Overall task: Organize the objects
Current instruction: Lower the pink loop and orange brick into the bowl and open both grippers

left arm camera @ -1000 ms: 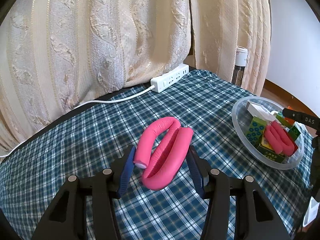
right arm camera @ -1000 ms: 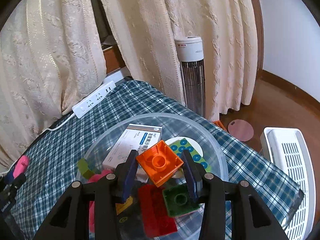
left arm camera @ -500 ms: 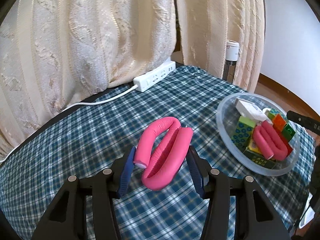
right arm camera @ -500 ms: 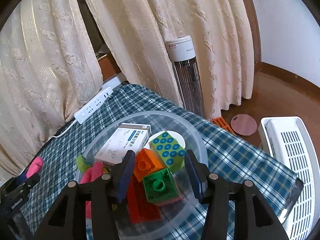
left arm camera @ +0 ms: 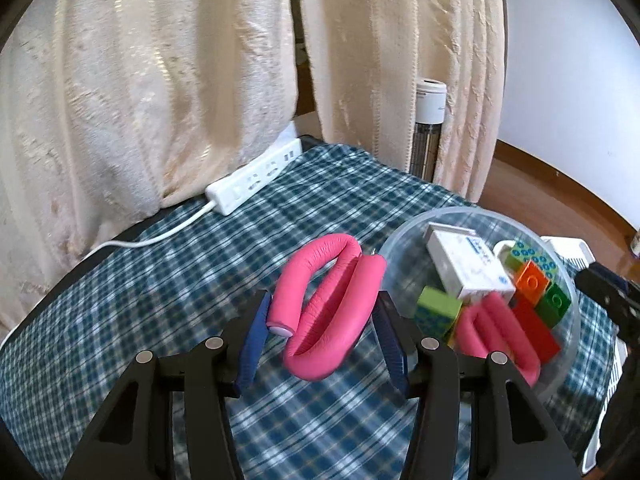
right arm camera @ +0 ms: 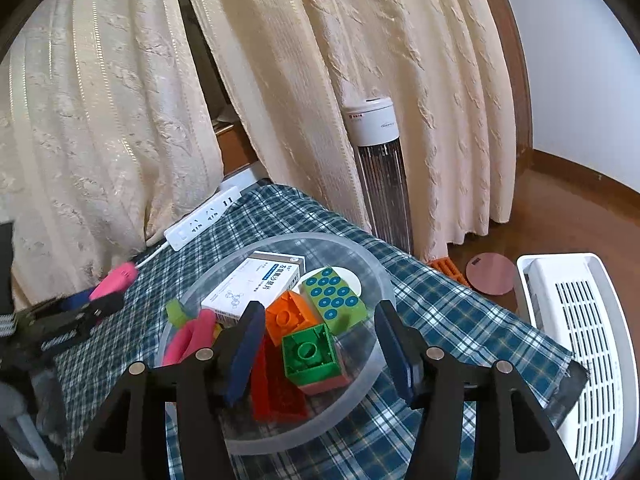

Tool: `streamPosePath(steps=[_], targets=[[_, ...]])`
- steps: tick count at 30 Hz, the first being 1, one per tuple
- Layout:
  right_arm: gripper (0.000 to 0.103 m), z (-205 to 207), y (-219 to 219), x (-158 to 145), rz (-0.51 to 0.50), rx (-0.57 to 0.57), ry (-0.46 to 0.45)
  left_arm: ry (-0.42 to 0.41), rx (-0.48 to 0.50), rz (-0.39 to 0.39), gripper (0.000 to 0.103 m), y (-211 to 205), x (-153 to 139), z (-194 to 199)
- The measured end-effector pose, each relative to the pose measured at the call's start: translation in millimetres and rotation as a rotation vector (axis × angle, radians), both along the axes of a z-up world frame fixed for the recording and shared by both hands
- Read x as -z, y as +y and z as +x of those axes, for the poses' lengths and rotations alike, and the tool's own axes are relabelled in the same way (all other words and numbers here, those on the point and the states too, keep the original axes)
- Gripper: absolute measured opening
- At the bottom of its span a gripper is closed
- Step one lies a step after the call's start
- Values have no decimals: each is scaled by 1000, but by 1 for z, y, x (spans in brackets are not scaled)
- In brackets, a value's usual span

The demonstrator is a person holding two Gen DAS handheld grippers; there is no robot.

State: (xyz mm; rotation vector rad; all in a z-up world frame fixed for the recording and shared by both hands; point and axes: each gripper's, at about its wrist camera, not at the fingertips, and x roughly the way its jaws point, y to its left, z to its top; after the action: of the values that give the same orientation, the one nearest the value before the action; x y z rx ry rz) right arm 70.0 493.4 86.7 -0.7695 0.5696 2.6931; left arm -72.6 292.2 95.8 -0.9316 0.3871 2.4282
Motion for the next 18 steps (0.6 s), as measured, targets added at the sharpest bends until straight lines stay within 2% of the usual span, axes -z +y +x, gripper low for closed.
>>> streamPosePath(steps=[9,18], targets=[[60,8,13,6,-21,-1,16,-42,43,-22,53,43,11,-22],[60,15,32,8,-31,36,36,-78,107,-33,54,73,21,-26]])
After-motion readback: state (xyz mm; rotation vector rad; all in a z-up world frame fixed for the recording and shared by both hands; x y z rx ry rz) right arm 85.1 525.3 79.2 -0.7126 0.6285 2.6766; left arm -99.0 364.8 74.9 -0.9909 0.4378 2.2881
